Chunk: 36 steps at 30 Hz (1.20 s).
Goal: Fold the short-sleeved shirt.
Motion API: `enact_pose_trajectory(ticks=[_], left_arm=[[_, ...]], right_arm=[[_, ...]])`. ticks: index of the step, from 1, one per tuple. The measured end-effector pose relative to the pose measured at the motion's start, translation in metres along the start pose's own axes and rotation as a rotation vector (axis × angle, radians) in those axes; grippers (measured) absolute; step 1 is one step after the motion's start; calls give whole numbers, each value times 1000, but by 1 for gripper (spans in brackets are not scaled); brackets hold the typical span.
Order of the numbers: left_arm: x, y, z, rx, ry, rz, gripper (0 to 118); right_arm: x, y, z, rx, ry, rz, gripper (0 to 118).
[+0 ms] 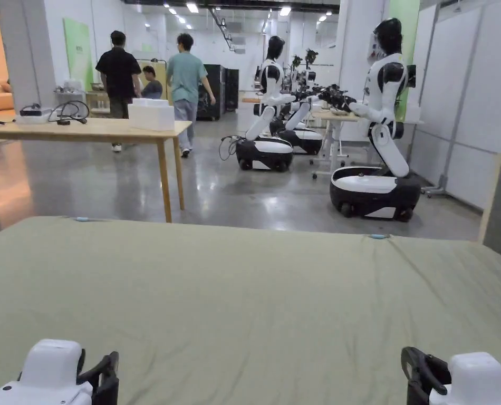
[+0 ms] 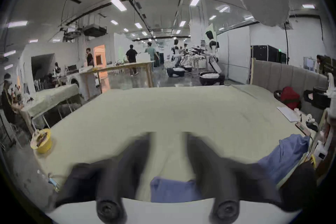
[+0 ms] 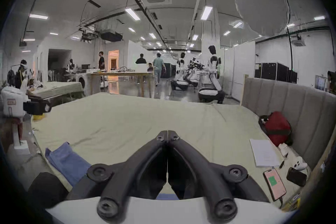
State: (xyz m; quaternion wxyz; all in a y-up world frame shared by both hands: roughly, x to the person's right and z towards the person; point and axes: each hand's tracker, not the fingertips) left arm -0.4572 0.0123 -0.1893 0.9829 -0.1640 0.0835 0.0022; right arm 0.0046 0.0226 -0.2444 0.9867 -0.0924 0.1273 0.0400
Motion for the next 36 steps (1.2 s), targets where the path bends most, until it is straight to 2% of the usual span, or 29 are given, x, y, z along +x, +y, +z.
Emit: enact_pose_trajectory(ticks=[2,5,6,8,10,12,13,15,17,18,19,20,21,22,23,24,25,26,28,30,32,35,36], left_arm=[[-30,-11,-5,-103,-46,94,118],[-70,-37,-10,-165,-69,209,118],[-64,-34,1,-213,-91,257,118],[-84,-57,-9,-339,-187,443,118],[-113,-88,-26,-466,-349,740,117],[-122,-113,-38,-545,-462,937,117],[-120,-129,-48,-588,-474,998,116],[-89,-117,-26,-405,-569,974,116],[-76,-108,-43,-477,-605,1078,116],[-68,-108,-50,-462,-693,1075,108],[-74,-109,-61,-496,-725,1091,84],[-64,-109,-66,-510,-682,1073,36],[-50,-114,-75,-559,-606,1047,7],[-37,-122,-83,-624,-518,1031,6],[-35,-121,-78,-582,-548,1063,6],[-43,-120,-72,-503,-613,1159,6],[-46,-117,-70,-513,-584,1214,6],[-47,-113,-68,-510,-568,1208,6],[-56,-97,-58,-448,-434,1112,5],[-62,-87,-54,-408,-381,1105,5],[-64,-76,-52,-392,-330,1043,5],[-94,-56,-75,-381,-266,838,5],[-82,-38,-67,-352,-263,729,5]], right_arm=[[-3,-2,0,-10,15,-17,1],[-11,-5,0,-17,16,-15,1],[-13,-6,-1,-20,20,-21,1],[-17,-7,-2,-24,28,-34,1],[-21,-9,-5,-32,40,-45,1],[-24,-8,-5,-34,45,-45,1],[-26,-7,-5,-35,48,-47,1],[-28,-5,-6,-37,54,-57,1],[-29,-4,-7,-36,53,-63,1],[-29,-3,-7,-34,53,-68,1],[-28,-1,-8,-33,55,-72,1],[-29,0,-8,-34,55,-72,1],[-30,0,-7,-30,49,-69,1],[-30,1,-6,-28,46,-69,1],[-29,2,-5,-28,48,-70,1],[-29,3,-5,-30,48,-69,1],[-30,2,-4,-31,44,-63,1],[-30,2,-4,-32,42,-59,1],[-29,1,-5,-42,49,-57,1],[-31,-1,-8,-53,51,-49,1],[-33,-3,-10,-59,59,-49,1],[-37,-7,-16,-82,83,-37,1],[-39,-8,-18,-88,82,-28,1]])
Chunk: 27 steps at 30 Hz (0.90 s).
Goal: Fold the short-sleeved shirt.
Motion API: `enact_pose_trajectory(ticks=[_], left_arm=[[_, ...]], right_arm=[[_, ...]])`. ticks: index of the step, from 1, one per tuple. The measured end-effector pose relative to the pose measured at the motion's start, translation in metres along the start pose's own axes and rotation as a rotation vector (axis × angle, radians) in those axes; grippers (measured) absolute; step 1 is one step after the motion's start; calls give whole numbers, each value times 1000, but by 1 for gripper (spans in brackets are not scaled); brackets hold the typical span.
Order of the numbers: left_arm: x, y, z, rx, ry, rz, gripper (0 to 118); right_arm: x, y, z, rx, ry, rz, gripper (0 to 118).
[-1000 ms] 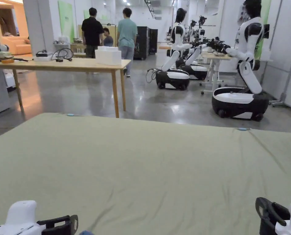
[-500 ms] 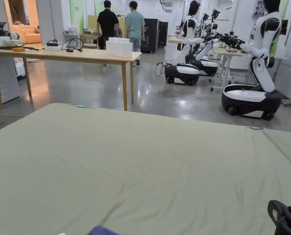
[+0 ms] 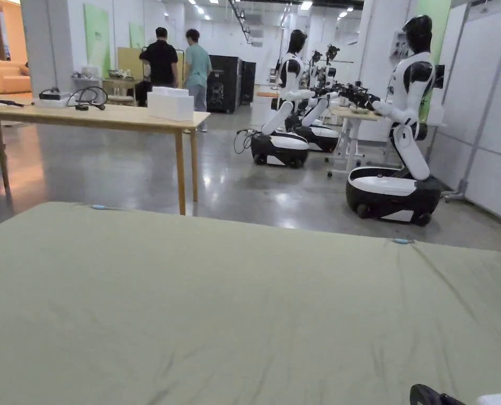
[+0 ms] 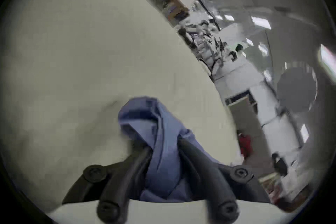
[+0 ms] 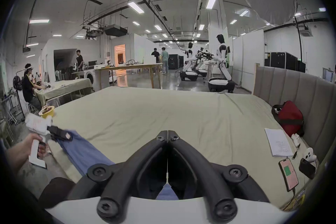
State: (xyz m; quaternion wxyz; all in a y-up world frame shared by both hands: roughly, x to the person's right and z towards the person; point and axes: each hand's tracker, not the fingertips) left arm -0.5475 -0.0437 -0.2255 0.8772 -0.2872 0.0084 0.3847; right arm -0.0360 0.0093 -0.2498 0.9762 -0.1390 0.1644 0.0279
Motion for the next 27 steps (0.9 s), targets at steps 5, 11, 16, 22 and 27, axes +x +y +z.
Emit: enact_pose_trajectory(ticks=[5,11,16,22,27], left_arm=[[118,-57,2,41,106,-691,5],[199,-188,-59,-85,103,-1126,6],[202,-246,-130,-351,130,-1017,13],[210,-211,-112,-314,-27,-756,97],[194,-146,-67,-165,-169,-485,101]], right_arm=[[-2,0,0,-6,14,15,1],[9,0,11,1,-14,39,1],[21,-10,24,-3,-48,61,1],[40,-10,25,-42,-36,51,1],[47,-9,27,-40,-30,22,1]])
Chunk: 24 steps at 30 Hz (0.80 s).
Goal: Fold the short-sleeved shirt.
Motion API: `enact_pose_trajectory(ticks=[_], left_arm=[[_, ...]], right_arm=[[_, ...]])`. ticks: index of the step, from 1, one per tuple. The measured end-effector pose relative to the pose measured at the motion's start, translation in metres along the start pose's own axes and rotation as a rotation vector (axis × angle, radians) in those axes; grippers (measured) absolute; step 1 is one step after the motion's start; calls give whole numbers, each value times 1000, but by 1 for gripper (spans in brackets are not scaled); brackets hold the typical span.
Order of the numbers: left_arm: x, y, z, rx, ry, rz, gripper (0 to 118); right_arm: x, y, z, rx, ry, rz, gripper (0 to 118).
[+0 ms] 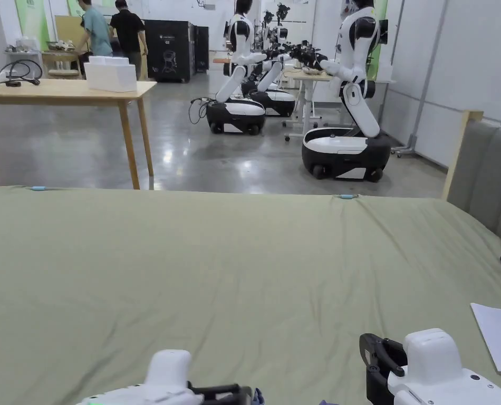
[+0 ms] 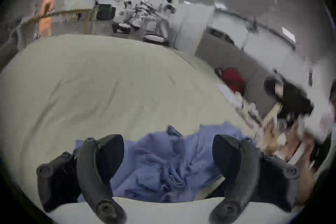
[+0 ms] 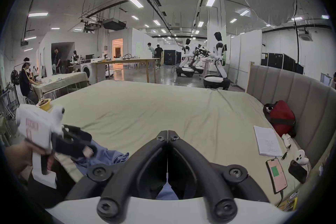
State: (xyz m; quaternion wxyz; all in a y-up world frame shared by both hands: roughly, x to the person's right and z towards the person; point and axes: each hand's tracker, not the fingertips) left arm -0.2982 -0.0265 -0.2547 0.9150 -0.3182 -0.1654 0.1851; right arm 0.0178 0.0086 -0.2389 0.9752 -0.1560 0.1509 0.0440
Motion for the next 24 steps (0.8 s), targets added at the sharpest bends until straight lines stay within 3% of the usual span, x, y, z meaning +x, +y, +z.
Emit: enact_pose_trajectory(ticks=[3,5,6,7,8,12,14,17,18,22,23,24], left_arm=[[-32,4,-9,8,114,164,100],[-45,-1,-24,-103,56,242,87],[-45,-9,-29,-110,24,242,58],[-36,-19,-36,-118,39,216,21],[-25,-29,-42,-149,39,185,0],[9,-63,-72,-256,-139,266,0],[28,-70,-73,-207,-135,194,0],[16,-62,-77,-218,-144,324,0],[16,-59,-70,-209,-114,278,0],[-11,-29,-1,-12,-61,228,1],[-22,-21,14,14,-27,232,9],[-43,-12,30,27,14,233,34]], right_arm=[[2,-2,-2,-21,15,-33,1],[1,-6,-3,-31,18,-35,1],[0,-8,-4,-32,15,-31,1],[1,-9,-4,-37,17,-33,1],[1,-10,-4,-38,21,-40,1],[0,-13,-3,-37,34,-59,1],[-3,-15,-2,-40,33,-45,1],[-3,-15,-2,-44,38,-41,1],[-3,-14,-1,-44,41,-43,1],[-6,-12,2,-28,58,-51,1],[-7,-11,1,-26,62,-55,1],[-9,-11,-1,-24,67,-60,1]])
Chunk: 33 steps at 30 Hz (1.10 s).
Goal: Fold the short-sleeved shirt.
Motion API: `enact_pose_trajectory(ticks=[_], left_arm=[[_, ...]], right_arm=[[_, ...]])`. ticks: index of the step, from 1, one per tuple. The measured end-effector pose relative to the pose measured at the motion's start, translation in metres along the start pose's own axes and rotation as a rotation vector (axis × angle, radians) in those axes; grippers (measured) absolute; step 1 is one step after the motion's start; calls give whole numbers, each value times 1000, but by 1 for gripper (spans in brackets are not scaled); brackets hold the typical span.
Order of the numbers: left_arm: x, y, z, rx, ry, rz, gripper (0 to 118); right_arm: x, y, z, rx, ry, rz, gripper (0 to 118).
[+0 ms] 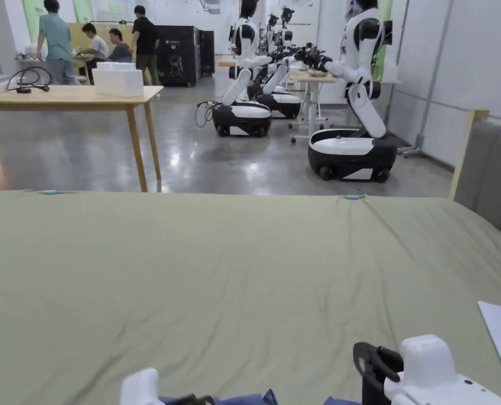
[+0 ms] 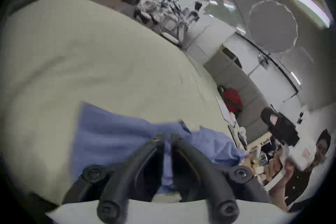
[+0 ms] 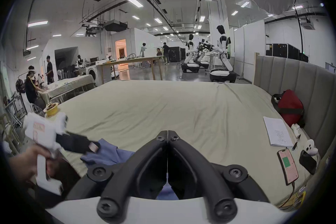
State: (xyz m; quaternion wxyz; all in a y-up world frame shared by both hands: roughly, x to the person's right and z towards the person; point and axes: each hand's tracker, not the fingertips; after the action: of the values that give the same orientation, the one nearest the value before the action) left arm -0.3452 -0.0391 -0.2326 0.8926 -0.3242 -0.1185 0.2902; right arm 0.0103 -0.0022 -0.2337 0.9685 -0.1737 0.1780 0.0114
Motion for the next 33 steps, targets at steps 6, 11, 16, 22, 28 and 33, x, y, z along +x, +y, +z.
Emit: enact_pose_trajectory(ticks=[6,11,16,22,28,33], left_arm=[[-103,43,29,-135,34,200,118],[-165,31,-3,-237,-249,537,118],[-120,19,-26,-203,-311,524,118],[-105,9,-55,-193,-202,472,10],[-122,10,-43,-128,-185,582,9],[-126,65,23,53,139,283,9]], right_arm=[[-19,3,-10,0,43,0,1],[-23,8,-15,-17,128,-85,1],[-23,13,-11,17,96,-37,1],[-16,17,-5,52,60,-55,1],[-5,15,-3,50,37,-65,1],[3,15,-4,47,27,-59,1]])
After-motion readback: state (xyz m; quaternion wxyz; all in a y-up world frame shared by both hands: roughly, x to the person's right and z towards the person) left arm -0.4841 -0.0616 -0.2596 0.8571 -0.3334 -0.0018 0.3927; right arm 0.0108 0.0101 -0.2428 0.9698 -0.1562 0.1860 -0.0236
